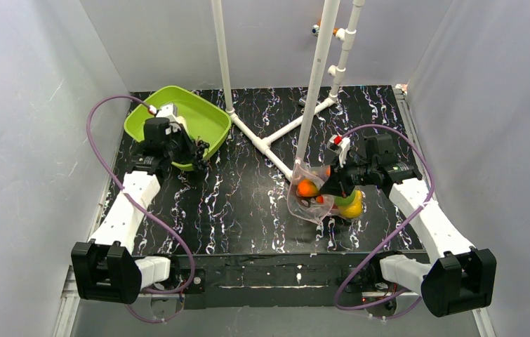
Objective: Open the zip-top bag and remove the fake food
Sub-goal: Place the fake fruit in the bin, then pick up the fake vegetable from the zipper food storage bag.
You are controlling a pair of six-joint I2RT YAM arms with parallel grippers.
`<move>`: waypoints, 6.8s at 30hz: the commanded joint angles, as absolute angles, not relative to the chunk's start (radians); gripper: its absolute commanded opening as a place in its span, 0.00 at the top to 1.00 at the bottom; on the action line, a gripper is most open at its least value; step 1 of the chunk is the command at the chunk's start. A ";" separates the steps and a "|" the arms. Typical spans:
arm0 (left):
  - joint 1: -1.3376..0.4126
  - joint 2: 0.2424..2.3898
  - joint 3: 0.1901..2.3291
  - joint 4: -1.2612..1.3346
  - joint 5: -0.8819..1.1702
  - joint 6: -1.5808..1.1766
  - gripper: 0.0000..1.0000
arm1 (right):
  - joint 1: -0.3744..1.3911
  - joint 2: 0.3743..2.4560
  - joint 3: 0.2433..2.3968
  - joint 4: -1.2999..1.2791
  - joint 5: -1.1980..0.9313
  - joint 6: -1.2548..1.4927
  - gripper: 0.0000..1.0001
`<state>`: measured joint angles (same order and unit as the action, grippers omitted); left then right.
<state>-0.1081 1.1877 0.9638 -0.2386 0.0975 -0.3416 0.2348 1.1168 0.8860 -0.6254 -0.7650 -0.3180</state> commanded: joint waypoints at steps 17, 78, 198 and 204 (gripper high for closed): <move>0.055 1.612 1.373 -0.220 0.186 -0.516 0.53 | 0.224 1.094 0.889 -0.614 -0.794 -0.326 0.99; -0.916 1.088 0.783 0.155 0.280 -0.759 0.00 | 0.130 0.983 0.852 -0.684 -0.962 -0.459 0.99; -0.961 1.865 1.009 0.709 -0.018 -0.982 0.61 | 0.152 1.157 0.946 -0.591 -0.551 -0.273 0.99; -0.951 1.862 1.023 0.662 -0.009 -0.989 0.63 | 0.140 1.133 0.929 -0.591 -0.603 -0.282 0.99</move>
<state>-0.9604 1.8942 1.0203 0.6884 -0.0162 -0.9993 0.1459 1.1503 0.9417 -0.6178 -0.5461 -0.2836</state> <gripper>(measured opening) 0.389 0.022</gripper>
